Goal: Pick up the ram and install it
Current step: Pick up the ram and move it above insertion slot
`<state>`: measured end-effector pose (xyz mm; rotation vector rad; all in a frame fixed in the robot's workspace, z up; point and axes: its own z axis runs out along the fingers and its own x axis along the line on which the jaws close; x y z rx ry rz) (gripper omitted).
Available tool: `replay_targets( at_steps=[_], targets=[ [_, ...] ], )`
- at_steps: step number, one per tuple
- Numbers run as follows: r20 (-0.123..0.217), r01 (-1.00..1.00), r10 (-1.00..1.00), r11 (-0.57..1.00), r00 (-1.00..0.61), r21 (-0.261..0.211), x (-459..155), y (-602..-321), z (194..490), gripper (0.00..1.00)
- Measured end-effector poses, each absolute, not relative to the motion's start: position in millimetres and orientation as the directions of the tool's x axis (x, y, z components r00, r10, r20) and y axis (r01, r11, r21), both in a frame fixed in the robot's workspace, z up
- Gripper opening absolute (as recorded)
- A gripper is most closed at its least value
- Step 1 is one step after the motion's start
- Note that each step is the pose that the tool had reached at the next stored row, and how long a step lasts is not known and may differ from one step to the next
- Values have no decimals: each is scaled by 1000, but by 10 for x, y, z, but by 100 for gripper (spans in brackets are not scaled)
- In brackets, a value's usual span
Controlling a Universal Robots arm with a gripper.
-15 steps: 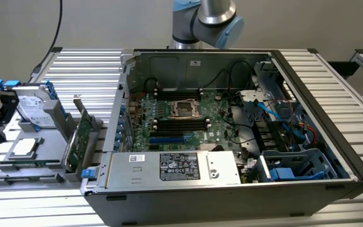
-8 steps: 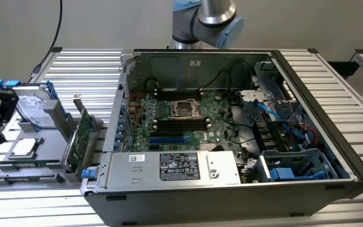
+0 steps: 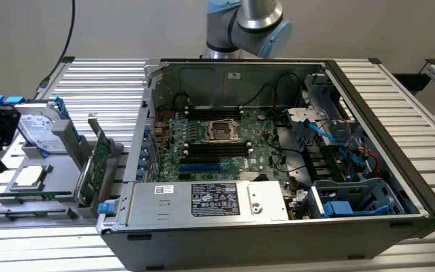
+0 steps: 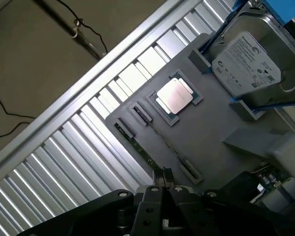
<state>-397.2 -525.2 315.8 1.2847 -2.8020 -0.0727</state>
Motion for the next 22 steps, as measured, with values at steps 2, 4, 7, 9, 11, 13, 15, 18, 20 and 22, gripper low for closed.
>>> replay_targets(
  at_steps=[2, 4, 7, 9, 11, 13, 15, 18, 20, 22],
  targets=[
    [33, -778, -781, 624, -624, 67, -3972, -5252, 3158, 11],
    [33, -800, -803, 596, -595, 68, -3972, -5252, 3158, 11],
    [32, -832, -835, 551, -550, 68, -3972, -5252, 3158, 11],
    [32, -851, -854, 520, -519, 68, -3972, -5252, 3158, 11],
    [32, -869, -872, 490, -489, 67, -3972, -5252, 3158, 11],
    [31, -887, -890, 457, -456, 66, -3972, -5252, 3158, 11],
    [29, -903, -905, 426, -425, 62, -3972, -5252, 3157, 11],
    [26, -923, -925, 380, -379, 56, -3972, -5252, 3158, 11],
    [25, -937, -938, 346, -345, 52, -3972, -5252, 3158, 11],
    [24, -949, -950, 312, -311, 49, -3972, -5252, 3157, 11]
  ],
)
